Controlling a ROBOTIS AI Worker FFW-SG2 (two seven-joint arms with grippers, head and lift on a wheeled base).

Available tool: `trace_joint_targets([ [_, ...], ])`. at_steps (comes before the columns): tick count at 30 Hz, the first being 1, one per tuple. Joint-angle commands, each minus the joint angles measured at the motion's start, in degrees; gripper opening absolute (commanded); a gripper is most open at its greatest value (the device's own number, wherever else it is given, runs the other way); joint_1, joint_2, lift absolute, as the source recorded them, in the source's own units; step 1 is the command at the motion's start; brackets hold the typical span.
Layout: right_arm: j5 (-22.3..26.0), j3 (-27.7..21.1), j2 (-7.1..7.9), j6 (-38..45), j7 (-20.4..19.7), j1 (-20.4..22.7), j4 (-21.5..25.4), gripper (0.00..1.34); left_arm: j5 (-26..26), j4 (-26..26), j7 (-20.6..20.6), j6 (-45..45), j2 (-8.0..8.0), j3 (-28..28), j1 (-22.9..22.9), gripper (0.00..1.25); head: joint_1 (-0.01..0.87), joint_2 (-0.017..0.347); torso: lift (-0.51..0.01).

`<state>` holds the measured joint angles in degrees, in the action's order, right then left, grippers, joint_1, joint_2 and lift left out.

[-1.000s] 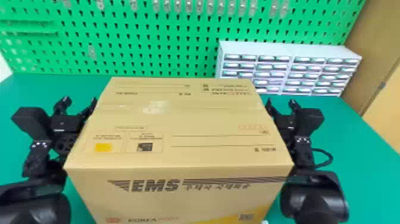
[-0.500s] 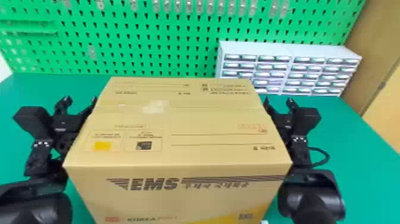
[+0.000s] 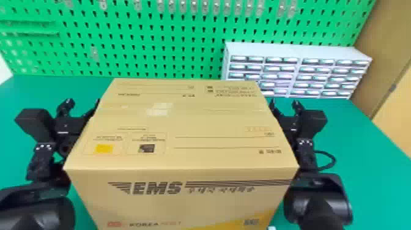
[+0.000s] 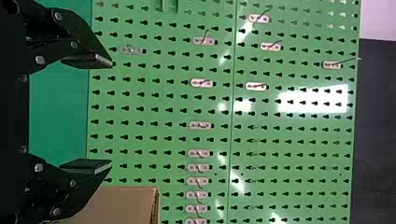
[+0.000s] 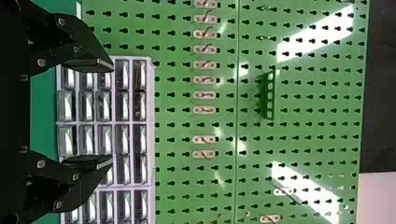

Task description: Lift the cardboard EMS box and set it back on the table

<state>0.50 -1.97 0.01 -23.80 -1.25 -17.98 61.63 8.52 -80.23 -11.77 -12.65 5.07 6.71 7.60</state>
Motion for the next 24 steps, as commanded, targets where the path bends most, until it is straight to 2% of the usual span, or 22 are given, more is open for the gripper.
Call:
trace_joint_targets([
  [1, 0.12, 0.12, -0.06, -0.02, 0.02, -0.12, -0.11, 0.78, 0.01, -0.02, -0.01, 0.0, 0.03, -0.12, 0.05, 0.76, 0.678, -0.014, -0.092],
  [10, 2.05, 1.53, -0.06, 0.77, 0.02, -0.48, 1.3, 0.78, -0.52, -1.77, 0.17, 1.31, 0.03, 0.67, 0.14, 0.76, 0.678, -0.014, -0.092],
  [17, 1.44, 3.37, -0.06, 10.35, 0.02, -1.09, 10.26, 0.78, -1.14, -4.5, 1.22, 3.42, 0.03, 2.6, 1.37, 0.76, 0.678, -0.014, -0.092],
  [21, 0.82, 4.43, 0.87, 13.69, 0.02, -1.88, 14.57, 0.78, -1.4, -6.17, 1.75, 4.39, 0.03, 3.66, 2.34, 0.76, 0.678, -0.014, -0.092],
  [24, 0.82, 4.43, 0.69, 15.45, 0.02, -2.06, 16.94, 0.78, -1.84, -7.22, 2.1, 5.18, 0.03, 4.27, 2.95, 0.76, 0.678, -0.014, -0.092],
])
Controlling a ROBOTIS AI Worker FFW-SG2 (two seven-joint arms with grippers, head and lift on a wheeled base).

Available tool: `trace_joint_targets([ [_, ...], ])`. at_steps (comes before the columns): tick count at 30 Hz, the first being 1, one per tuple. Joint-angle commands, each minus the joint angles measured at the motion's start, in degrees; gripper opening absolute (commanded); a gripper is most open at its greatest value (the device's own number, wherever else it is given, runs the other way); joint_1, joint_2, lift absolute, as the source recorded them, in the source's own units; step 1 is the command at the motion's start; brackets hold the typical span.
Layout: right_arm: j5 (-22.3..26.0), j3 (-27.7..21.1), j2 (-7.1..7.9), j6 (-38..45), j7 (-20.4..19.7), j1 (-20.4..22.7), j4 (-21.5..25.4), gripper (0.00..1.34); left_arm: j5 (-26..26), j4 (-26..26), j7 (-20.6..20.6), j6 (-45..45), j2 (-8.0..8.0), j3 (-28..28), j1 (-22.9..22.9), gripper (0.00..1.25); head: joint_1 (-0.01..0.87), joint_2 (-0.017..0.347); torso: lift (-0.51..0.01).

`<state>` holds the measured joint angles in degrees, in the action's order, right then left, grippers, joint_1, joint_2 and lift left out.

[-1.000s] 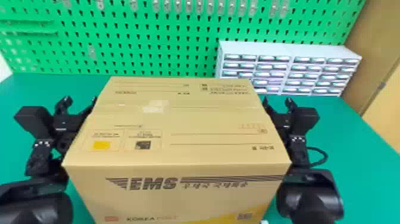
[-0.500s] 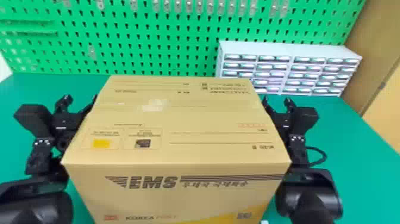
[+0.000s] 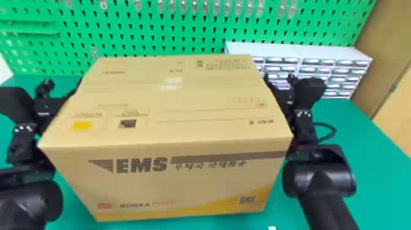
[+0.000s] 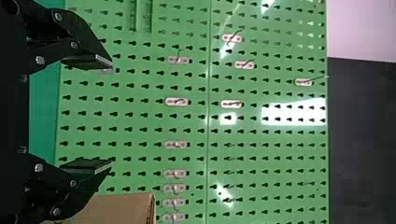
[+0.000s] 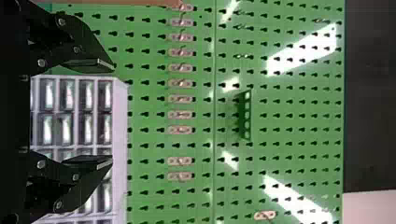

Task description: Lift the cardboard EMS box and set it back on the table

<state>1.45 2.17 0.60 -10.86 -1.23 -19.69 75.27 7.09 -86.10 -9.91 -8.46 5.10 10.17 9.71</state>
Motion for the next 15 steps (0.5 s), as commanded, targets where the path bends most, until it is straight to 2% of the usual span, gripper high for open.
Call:
trace_joint_targets([
  [1, -0.22, 0.29, 0.01, 2.86, 0.0, -0.44, 3.92, 0.78, -0.58, -1.44, 0.33, 1.08, 0.0, 0.99, 0.92, 0.76, 0.678, -0.014, -0.092],
  [6, -0.92, 0.02, -0.16, 3.65, 0.0, -0.27, 5.59, 0.78, -0.67, -1.88, 0.51, 1.17, 0.0, 1.43, 1.28, 0.76, 0.678, -0.014, -0.092],
  [15, -1.1, -0.24, -0.16, 4.0, 0.0, 0.09, 5.68, 0.78, -0.67, -1.96, 0.68, 1.25, 0.0, 1.43, 1.19, 0.76, 0.678, -0.014, -0.092],
])
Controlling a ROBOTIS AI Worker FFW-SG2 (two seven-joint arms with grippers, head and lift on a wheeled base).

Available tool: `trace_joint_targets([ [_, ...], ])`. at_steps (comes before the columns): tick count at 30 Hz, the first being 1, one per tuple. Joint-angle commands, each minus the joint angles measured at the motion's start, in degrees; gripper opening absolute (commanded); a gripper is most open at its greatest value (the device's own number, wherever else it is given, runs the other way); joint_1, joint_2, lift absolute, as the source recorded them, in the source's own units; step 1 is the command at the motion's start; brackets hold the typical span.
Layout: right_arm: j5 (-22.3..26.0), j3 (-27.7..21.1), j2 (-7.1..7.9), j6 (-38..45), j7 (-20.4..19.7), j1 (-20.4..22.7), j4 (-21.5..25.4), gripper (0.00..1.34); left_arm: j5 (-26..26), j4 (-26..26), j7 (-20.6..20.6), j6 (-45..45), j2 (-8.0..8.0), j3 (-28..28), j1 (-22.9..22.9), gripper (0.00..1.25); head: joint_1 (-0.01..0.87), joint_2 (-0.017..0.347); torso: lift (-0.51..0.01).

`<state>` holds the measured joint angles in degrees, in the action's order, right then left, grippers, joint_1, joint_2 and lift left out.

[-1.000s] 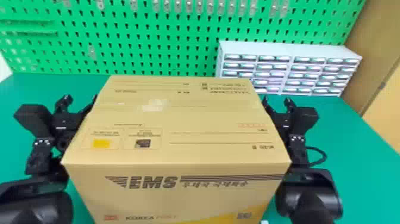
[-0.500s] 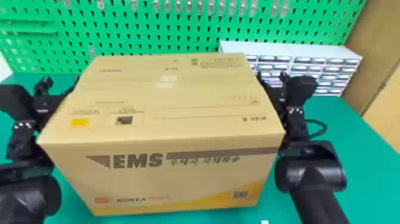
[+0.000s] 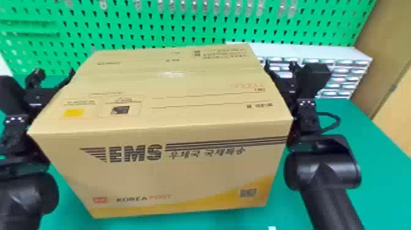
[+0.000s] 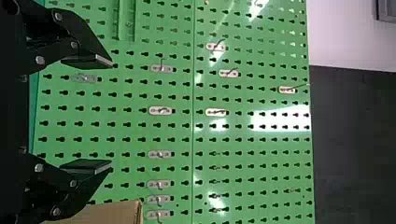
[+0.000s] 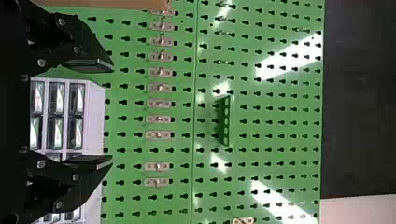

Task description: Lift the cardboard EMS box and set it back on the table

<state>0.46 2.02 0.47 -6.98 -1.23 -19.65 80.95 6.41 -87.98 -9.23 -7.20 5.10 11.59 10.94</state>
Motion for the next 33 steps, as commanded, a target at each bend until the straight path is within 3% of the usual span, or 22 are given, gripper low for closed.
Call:
trace_joint_targets([
  [1, -0.11, -0.09, 0.05, 0.13, 0.0, 0.14, 0.0, 0.78, 0.0, -0.08, 0.09, 0.0, 0.0, 0.01, 0.05, 0.76, 0.678, -0.014, -0.092],
  [33, -0.2, -0.44, -0.12, 0.3, 0.0, 0.14, 0.0, 0.78, 0.27, -0.17, 0.09, 0.0, 0.0, 0.1, -0.04, 0.76, 0.678, -0.014, -0.092],
])
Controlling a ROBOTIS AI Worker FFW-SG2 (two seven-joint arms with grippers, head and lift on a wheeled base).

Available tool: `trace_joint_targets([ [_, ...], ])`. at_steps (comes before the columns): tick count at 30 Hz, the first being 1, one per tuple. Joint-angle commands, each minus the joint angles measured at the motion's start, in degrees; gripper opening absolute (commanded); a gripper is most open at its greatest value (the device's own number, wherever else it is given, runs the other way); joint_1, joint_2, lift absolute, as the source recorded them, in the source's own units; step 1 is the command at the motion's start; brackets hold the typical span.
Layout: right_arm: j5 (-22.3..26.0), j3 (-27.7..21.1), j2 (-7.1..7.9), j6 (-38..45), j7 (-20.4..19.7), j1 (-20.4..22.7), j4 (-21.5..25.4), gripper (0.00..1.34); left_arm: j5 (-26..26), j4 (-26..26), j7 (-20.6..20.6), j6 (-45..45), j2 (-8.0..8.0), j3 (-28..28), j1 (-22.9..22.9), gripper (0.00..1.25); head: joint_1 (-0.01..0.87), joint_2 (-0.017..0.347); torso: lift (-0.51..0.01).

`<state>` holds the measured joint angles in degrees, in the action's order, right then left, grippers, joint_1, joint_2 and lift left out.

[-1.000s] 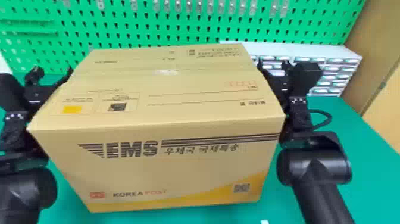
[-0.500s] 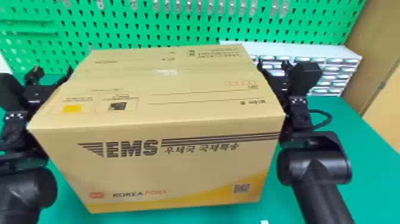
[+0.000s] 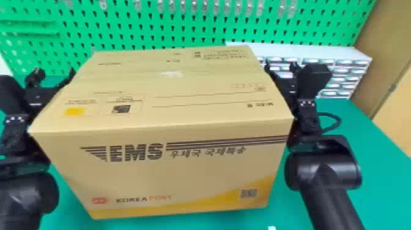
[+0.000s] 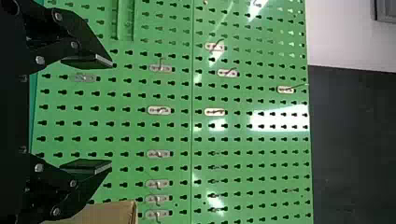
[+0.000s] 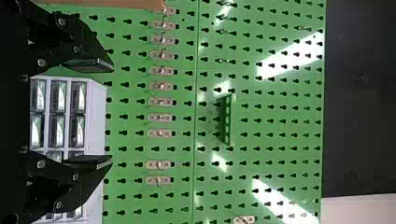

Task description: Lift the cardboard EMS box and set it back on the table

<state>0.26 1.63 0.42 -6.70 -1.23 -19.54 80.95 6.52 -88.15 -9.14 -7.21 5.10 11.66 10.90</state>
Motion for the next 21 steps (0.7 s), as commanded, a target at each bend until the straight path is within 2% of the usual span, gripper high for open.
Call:
trace_joint_targets([
  [1, 0.0, -0.05, -0.06, 0.02, 0.0, 0.03, 0.0, 0.78, 0.16, 0.0, 0.0, 0.0, 0.0, 0.03, 0.0, 0.76, 0.678, -0.014, -0.092],
  [21, 0.09, -0.22, -0.06, 0.29, 0.0, 0.03, 0.0, 0.78, 0.33, 0.0, 0.35, 0.0, 0.0, -0.06, -0.09, 0.76, 0.678, -0.014, -0.092],
])
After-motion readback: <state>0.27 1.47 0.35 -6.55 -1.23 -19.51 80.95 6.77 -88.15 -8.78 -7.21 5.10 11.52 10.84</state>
